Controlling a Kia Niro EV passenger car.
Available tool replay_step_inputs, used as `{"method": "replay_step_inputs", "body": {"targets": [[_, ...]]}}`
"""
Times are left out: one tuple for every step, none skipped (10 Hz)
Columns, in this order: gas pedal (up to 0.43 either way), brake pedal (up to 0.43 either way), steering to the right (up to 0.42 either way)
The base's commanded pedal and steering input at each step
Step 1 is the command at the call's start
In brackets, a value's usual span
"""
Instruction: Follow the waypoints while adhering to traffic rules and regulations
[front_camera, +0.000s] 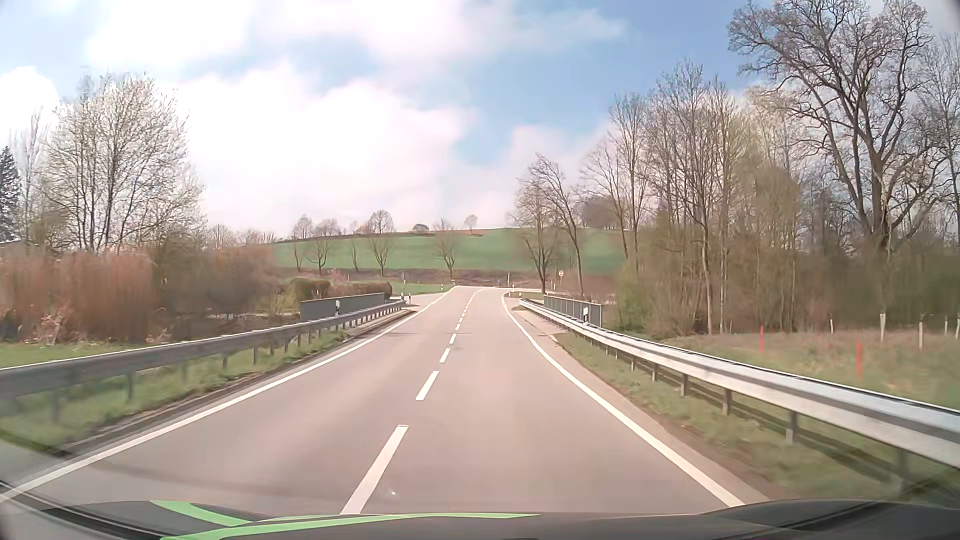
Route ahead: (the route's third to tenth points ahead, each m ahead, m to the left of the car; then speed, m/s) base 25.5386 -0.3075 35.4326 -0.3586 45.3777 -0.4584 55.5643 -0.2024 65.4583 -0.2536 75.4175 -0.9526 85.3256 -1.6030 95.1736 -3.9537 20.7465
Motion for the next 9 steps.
{"method": "replay_step_inputs", "body": {"targets": [[0.0,0.165,0.008],[0.0,0.165,0.008],[0.0,0.171,0.008],[0.0,0.171,0.007],[0.0,0.171,0.007],[0.0,0.171,0.007],[0.0,0.171,0.007],[0.0,0.171,0.007],[0.0,0.171,0.007]]}}
